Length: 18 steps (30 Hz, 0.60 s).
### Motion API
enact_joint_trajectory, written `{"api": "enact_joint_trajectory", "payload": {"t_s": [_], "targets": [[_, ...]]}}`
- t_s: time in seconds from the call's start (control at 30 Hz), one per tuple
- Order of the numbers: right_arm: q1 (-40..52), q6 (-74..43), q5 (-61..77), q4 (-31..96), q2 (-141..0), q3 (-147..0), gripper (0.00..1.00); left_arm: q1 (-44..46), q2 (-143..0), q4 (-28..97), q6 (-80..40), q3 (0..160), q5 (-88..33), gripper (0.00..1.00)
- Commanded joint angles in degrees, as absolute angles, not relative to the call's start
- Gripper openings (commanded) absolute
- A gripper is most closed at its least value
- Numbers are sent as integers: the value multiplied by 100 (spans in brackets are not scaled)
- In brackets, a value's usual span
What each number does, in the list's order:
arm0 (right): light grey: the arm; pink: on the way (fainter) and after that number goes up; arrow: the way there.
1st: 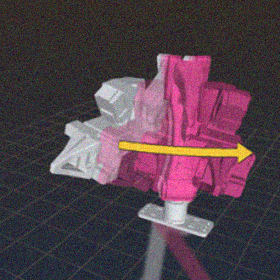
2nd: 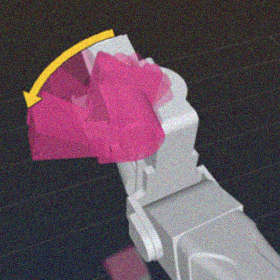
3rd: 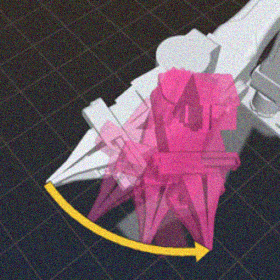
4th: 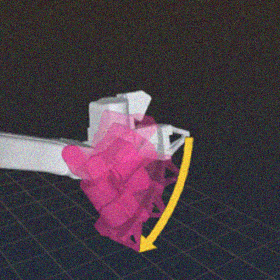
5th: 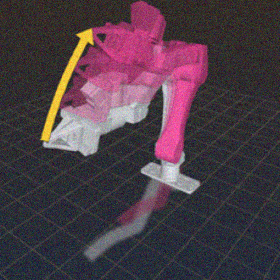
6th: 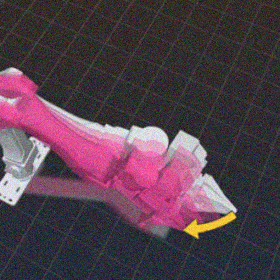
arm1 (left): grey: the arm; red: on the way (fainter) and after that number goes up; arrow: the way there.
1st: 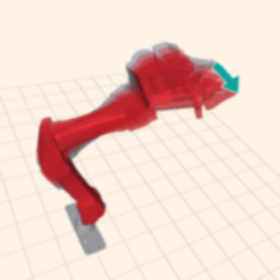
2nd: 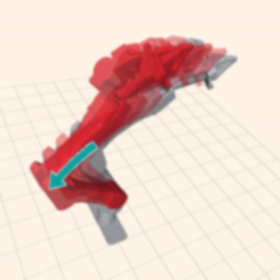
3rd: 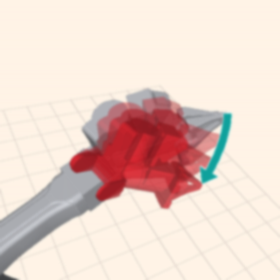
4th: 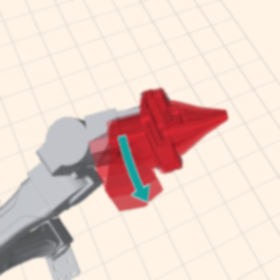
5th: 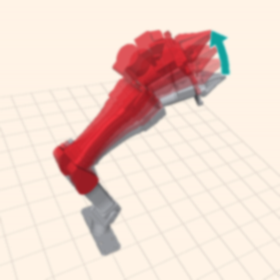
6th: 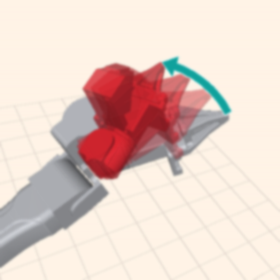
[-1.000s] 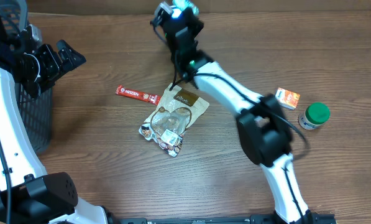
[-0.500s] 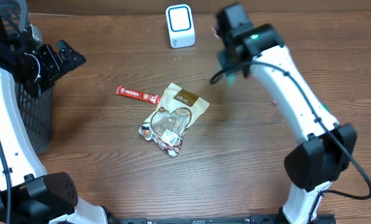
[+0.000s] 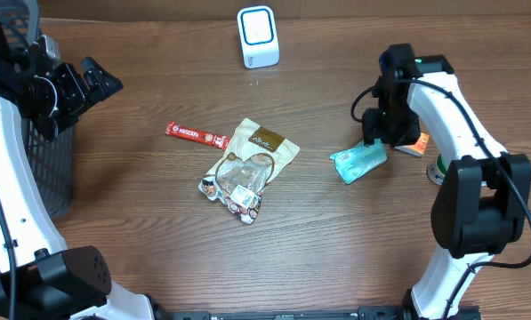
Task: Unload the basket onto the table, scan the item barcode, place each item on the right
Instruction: 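Carry the wipes packet back right and release it on the table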
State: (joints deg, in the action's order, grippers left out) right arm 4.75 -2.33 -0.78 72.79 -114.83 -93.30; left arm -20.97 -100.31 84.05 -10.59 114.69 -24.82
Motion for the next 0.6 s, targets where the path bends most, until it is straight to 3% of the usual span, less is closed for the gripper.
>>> {"api": "enact_joint_trajectory", "payload": {"t_s": [0.0,0.2,0.37,0.57], "targets": [[447,-814,16,6930,-11456,-9332,70,-2060,-10038,8399,-1094,11458,-2486,100],[694,-1398,825,6761,-11456,-9319,61,-2060,-10038,8396,-1096,11458,-2486,100],[1083,-1881,910,6346,-11459,-9150,41,-2060,-10038,8396,-1096,11458,-2488,100],[1625,-2408,679,5072,-11469,-8451,39,-2060,-10038,8399,-1096,11458,-2488,100]]}}
